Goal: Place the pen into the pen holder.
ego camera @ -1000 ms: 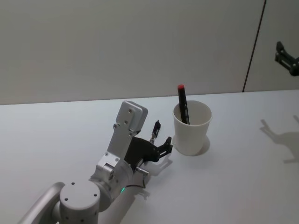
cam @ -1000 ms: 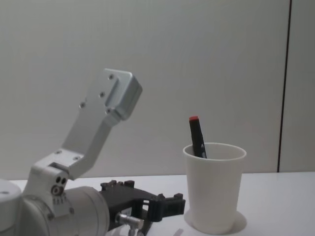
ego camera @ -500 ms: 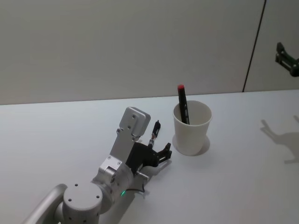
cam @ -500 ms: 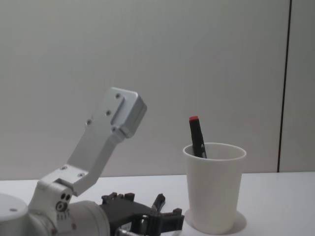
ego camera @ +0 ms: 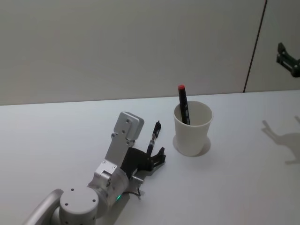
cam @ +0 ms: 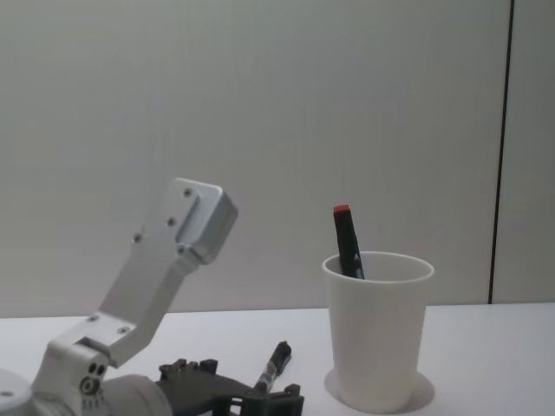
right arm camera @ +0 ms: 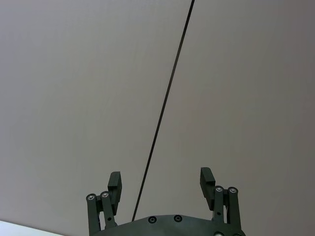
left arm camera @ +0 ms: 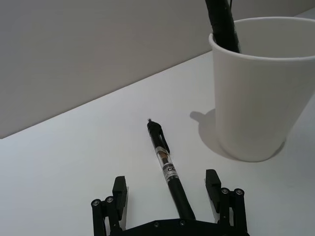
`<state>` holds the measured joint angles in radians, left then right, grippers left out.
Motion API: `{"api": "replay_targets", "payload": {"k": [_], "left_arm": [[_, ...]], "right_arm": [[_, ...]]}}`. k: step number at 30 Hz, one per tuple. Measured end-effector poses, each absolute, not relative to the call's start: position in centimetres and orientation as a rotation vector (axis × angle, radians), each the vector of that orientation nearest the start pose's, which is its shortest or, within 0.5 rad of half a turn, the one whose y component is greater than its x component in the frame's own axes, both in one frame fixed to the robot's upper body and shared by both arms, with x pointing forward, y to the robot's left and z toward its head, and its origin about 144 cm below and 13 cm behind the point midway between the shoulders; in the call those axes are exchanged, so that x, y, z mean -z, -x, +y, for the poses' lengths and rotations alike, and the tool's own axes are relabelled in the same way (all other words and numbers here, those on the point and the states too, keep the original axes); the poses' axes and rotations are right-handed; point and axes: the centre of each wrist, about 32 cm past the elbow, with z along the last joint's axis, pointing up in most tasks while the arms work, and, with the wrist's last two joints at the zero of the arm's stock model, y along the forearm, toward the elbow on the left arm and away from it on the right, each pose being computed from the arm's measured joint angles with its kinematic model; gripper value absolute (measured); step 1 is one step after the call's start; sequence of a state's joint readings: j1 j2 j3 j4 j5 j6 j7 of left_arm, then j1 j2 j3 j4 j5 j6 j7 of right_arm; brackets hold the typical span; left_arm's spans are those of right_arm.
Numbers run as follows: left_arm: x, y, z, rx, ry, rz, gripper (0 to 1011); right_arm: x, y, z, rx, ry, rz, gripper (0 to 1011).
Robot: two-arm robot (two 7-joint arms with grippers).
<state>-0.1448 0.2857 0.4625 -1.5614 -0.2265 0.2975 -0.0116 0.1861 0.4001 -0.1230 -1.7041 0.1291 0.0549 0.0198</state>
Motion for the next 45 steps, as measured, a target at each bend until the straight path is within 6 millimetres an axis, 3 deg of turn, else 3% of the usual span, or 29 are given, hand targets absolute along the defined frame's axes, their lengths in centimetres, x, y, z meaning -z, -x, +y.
{"api": "replay_targets", "payload": {"k": [36, 45], "left_arm": [[-114.68, -46.68, 17.93, -1.139, -0.296, 0.172, 1003], [-114.65, -46.68, 17.96, -1.139, -0.297, 0.176, 924]], "right_arm": [[-125.30, -49.66, -29.04, 1.412, 0.045, -0.389, 1001], [-125.30, -49.66, -29.04, 1.412, 0.045, -0.389, 1001]]}}
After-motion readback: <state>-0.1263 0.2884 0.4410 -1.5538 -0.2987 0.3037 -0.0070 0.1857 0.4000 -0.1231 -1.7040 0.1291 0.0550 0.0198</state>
